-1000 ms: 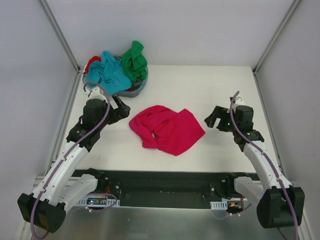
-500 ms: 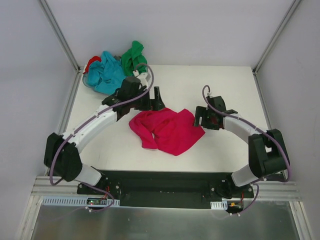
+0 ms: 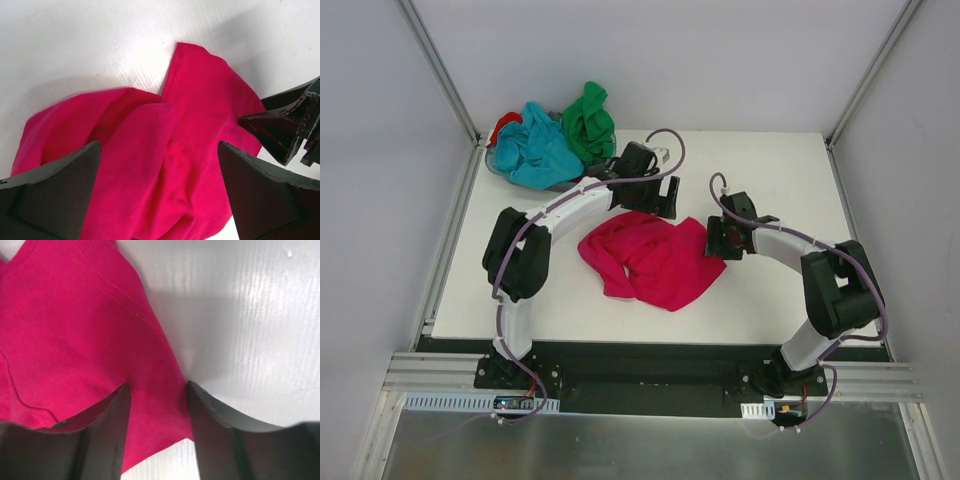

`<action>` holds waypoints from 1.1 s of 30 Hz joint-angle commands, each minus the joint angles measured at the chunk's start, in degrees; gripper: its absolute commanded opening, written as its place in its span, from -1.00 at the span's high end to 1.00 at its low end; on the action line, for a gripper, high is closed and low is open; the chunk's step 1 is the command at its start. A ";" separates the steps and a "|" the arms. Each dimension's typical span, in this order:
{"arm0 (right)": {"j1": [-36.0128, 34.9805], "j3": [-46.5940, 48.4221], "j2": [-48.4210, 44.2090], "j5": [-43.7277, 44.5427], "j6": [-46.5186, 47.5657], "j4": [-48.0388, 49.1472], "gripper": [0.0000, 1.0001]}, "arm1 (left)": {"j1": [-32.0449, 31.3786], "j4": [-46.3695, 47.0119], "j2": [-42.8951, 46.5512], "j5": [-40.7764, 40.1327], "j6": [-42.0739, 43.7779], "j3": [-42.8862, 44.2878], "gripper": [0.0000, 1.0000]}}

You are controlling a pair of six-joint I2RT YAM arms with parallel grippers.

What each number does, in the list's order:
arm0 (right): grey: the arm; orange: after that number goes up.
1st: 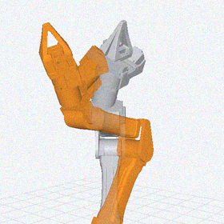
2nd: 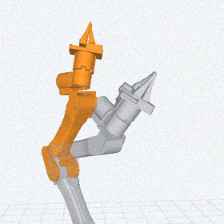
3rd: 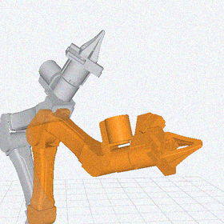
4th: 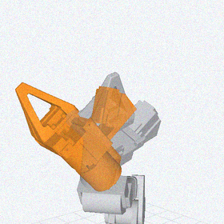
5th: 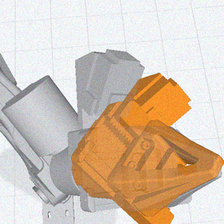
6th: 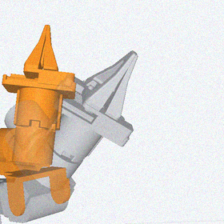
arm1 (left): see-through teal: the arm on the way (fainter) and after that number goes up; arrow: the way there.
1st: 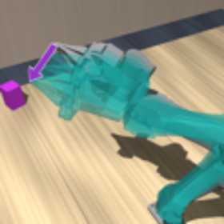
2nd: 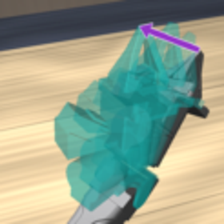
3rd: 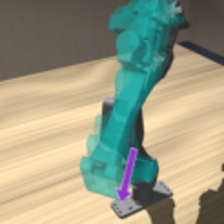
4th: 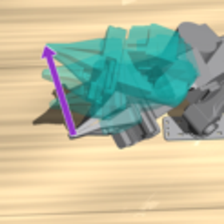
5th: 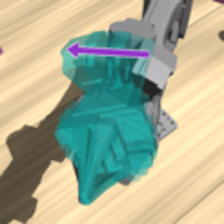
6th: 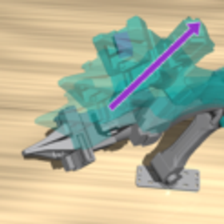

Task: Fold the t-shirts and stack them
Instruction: Flatten out the tshirt

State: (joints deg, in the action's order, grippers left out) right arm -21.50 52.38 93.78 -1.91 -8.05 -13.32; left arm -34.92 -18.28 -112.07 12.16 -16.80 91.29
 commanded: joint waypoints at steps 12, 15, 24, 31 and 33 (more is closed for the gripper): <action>-2.32 -4.92 -5.97 8.32 -1.35 1.98 0.85 | -5.60 -10.36 -8.69 -10.48 7.83 10.58 -0.96; -2.23 -5.62 -7.03 8.42 -0.91 2.07 0.90 | -6.13 -11.07 -10.00 -11.11 8.10 11.81 -0.89; -2.23 -6.06 -7.03 7.80 0.14 2.25 0.94 | -7.01 -13.09 -13.44 -13.92 8.27 14.71 -0.62; -2.15 -6.15 -7.29 8.77 1.11 2.25 0.93 | -7.45 -13.44 -14.14 -15.50 9.32 14.80 -0.01; -2.23 -6.15 -7.64 9.29 1.55 2.25 0.94 | -7.45 -13.62 -14.23 -15.85 9.41 14.80 0.29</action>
State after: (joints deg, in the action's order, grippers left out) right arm -23.53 46.87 88.49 5.13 -8.10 -11.33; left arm -41.52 -30.09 -126.13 -1.85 -8.84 103.81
